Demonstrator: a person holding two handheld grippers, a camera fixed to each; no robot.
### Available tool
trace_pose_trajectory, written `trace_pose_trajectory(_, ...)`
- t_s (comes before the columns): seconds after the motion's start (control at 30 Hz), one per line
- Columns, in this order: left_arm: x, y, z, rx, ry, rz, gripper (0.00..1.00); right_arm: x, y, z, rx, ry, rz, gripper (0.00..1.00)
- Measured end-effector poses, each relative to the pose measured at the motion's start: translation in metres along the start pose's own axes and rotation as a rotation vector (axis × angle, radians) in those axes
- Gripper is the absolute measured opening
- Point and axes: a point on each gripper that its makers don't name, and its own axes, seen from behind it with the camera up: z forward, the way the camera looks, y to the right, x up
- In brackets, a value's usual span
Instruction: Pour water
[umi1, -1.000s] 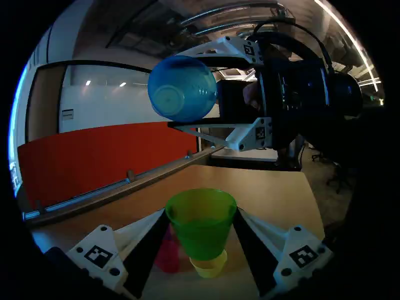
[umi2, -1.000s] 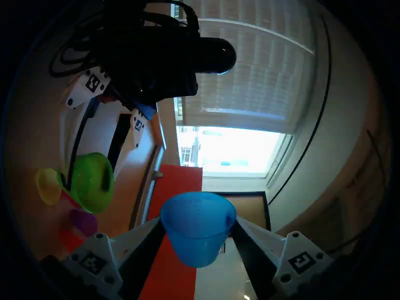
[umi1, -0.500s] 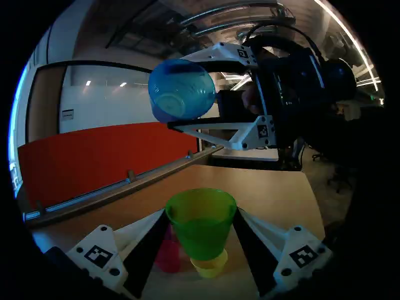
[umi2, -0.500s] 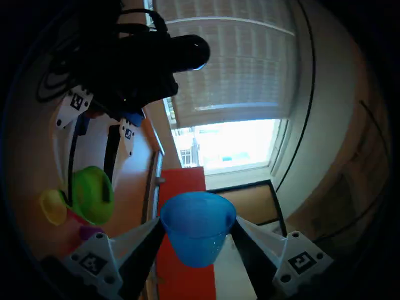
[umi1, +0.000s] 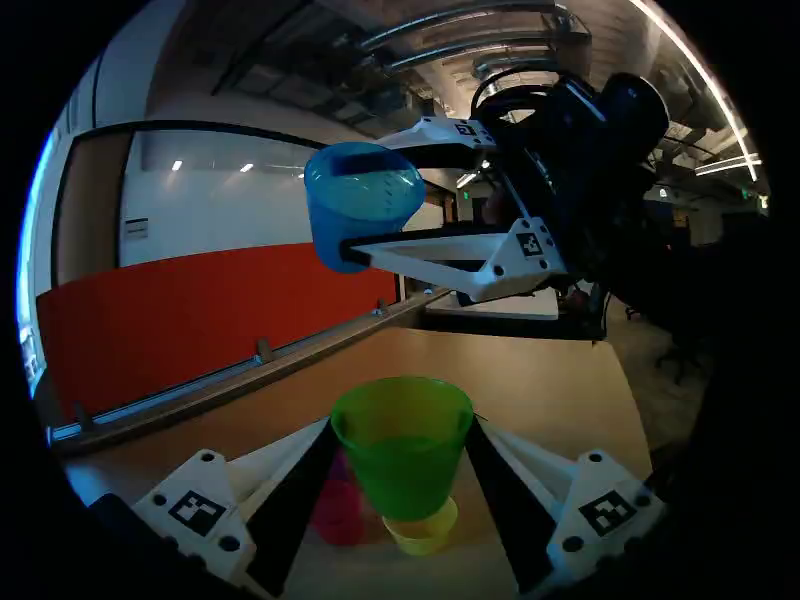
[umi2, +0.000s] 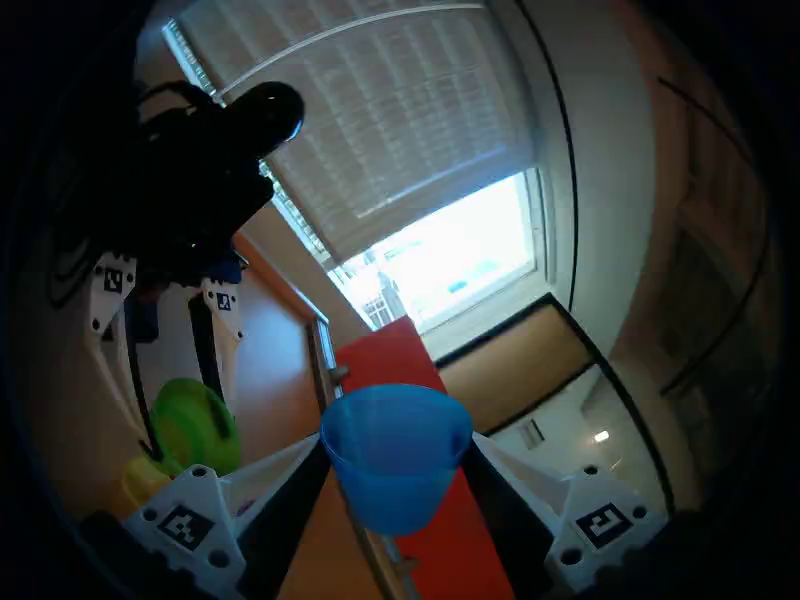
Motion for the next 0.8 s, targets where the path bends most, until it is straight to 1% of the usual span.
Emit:
trace_pose_trajectory(0.07, 0.001, -0.001, 0.000, 0.002, 0.001, 0.001, 0.87, -0.001, -0.001, -0.002, 0.004, 0.002, 0.067, 0.89)
trace_pose_trajectory(0.3, 0.002, -0.002, -0.001, 0.007, 0.002, -0.001, 0.87, -0.006, -0.003, -0.010, 0.032, -0.001, 0.359, 0.89)
trace_pose_trajectory(0.4, 0.002, -0.003, -0.002, 0.008, -0.001, 0.002, 0.87, -0.008, -0.006, -0.013, 0.052, -0.004, 0.465, 0.89)
trace_pose_trajectory(0.6, 0.003, -0.004, -0.003, 0.012, -0.002, 0.003, 0.87, -0.010, -0.012, -0.016, 0.082, -0.009, 0.626, 0.89)
trace_pose_trajectory(0.8, 0.003, -0.006, -0.003, 0.015, -0.004, 0.000, 0.87, -0.012, -0.017, -0.017, 0.120, -0.017, 0.762, 0.90)
